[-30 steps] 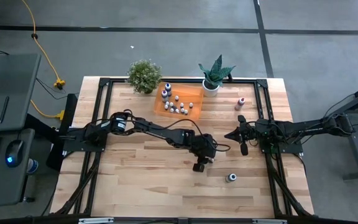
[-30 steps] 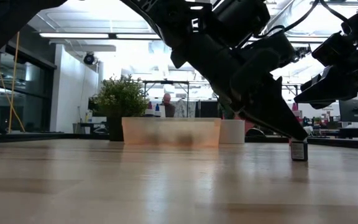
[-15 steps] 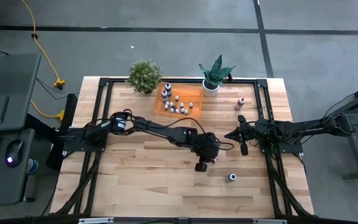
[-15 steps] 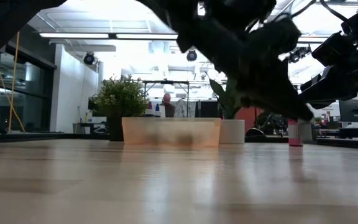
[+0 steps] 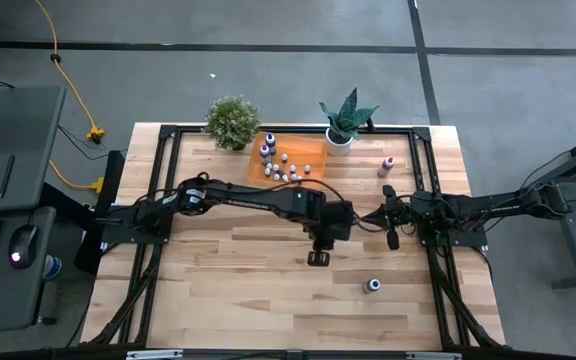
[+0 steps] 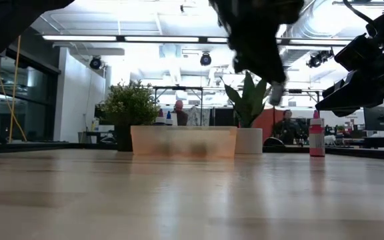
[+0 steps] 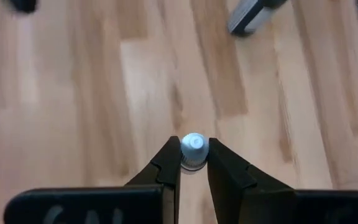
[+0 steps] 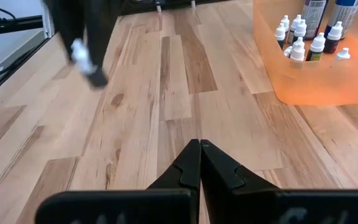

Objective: Pick & Place food coloring
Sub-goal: Put the small violet bottle into the bin

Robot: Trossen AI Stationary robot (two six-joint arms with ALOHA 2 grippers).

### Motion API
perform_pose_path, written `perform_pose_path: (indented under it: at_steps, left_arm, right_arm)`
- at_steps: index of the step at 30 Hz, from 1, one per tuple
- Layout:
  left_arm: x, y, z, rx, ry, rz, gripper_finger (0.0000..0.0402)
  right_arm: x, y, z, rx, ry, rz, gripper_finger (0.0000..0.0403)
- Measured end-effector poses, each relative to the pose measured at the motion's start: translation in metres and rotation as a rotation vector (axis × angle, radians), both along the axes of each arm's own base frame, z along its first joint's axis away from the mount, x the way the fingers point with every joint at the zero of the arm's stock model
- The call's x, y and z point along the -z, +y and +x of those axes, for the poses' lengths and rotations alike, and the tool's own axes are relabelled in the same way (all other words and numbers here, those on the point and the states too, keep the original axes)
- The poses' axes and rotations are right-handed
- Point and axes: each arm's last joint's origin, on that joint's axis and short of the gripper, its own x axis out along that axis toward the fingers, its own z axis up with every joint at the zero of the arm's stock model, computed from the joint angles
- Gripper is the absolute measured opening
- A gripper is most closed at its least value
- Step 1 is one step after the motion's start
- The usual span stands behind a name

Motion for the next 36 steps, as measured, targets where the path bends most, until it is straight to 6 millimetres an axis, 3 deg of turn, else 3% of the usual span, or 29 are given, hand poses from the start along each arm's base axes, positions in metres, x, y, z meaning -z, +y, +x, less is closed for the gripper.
perform_pose_path:
  at_steps: [4, 9, 19, 28, 36]
  left_arm:
    - [-0.020, 0.007, -0.010, -0.016, 0.063, 0.026, 0.0046]
    - [-0.028, 0.018, -0.024, -0.053, 0.154, 0.022, 0.0046]
    - [-0.031, 0.050, -0.041, -0.457, 0.313, 0.091, 0.0046]
    - [-0.043, 0.081, -0.047, -0.678, 0.212, 0.386, 0.0046]
    - [-0.060, 0.104, -0.042, -0.858, 0.018, 0.458, 0.0046]
  right_arm:
    - [0.000, 0.000, 0.000, 0.000, 0.000, 0.000, 0.0000]
    - [0.000, 0.000, 0.000, 0.000, 0.000, 0.000, 0.0000]
    - [0.000, 0.000, 0.000, 0.000, 0.000, 0.000, 0.0000]
    - [0.000, 0.000, 0.000, 0.000, -0.002, 0.000, 0.0000]
    - [0.000, 0.000, 0.000, 0.000, -0.002, 0.000, 0.0000]
